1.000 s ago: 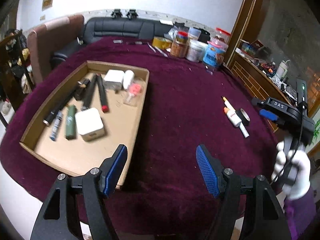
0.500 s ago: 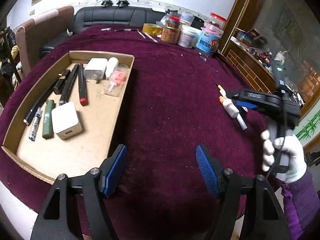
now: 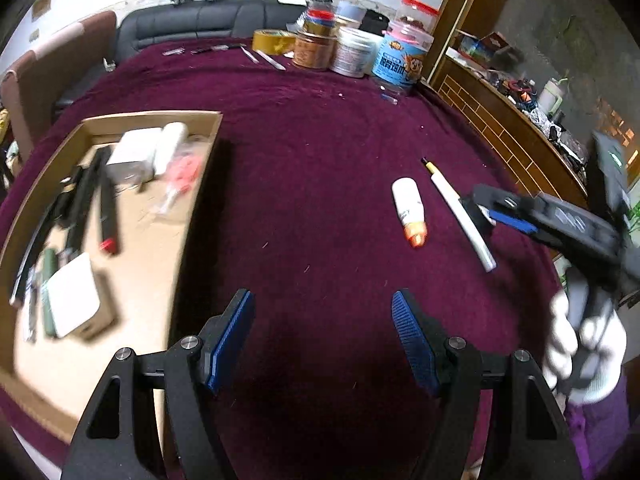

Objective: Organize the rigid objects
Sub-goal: 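Move both grippers back over the table toward the glue bottle, then grasp the white glue bottle with the left gripper while the right gripper grasps the white marker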

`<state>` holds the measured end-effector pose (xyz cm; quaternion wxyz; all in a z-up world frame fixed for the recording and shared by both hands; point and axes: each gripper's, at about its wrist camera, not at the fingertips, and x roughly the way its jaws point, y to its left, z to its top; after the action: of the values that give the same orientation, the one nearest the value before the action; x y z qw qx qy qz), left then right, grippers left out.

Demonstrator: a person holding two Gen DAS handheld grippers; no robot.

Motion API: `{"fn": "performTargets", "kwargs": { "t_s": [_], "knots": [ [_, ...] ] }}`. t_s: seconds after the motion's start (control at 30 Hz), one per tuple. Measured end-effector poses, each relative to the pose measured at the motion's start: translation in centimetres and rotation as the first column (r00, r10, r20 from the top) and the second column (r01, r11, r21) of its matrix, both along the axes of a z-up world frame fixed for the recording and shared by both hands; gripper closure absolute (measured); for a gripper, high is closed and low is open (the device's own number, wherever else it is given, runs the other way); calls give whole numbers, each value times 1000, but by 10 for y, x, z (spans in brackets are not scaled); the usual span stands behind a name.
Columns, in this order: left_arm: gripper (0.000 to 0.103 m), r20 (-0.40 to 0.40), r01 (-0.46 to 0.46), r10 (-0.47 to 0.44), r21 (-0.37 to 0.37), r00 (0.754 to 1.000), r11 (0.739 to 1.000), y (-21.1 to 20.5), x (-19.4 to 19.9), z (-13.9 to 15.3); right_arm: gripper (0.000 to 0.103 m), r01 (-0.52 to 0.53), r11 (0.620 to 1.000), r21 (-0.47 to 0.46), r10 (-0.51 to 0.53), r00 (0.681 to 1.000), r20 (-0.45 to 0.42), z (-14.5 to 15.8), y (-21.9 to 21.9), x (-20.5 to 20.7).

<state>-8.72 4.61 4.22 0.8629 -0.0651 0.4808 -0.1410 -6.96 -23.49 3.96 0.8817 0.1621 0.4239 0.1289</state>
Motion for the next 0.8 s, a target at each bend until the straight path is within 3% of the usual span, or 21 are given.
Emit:
{"fn": "performTargets", "kwargs": {
  "t_s": [0.13, 0.27, 0.4, 0.43, 0.47, 0.53, 0.63, 0.8],
  "knots": [
    [38, -34, 4, -6, -61, 999, 998, -23, 27, -5, 44, 63, 998, 17, -63, 998, 17, 4, -31, 3],
    [38, 17, 49, -49, 2, 999, 999, -66, 54, -11, 44, 86, 996, 37, -86, 996, 19, 1, -46, 3],
    [38, 4, 116, -117, 71, 993, 991, -104, 85, -27, 44, 87, 995, 53, -89, 996, 22, 0, -52, 5],
    [46, -3, 128, -129, 92, 992, 987, -111, 91, -33, 44, 86, 995, 57, -88, 996, 24, 0, -53, 4],
    [66, -20, 137, -136, 117, 991, 984, -117, 97, -39, 44, 86, 995, 55, -87, 996, 26, 1, -53, 2],
    [81, 4, 138, -141, 160, 990, 977, -122, 96, -40, 44, 81, 996, 39, -82, 996, 28, -1, -53, 1],
    [81, -23, 135, -133, 76, 991, 988, -104, 87, -33, 44, 49, 999, 18, -49, 999, 13, -5, -48, 0],
    [81, 18, 103, -102, -20, 995, 995, -55, 47, -3, 44, -24, 997, -71, 21, 999, -38, -18, -22, 10]
  ]
}}
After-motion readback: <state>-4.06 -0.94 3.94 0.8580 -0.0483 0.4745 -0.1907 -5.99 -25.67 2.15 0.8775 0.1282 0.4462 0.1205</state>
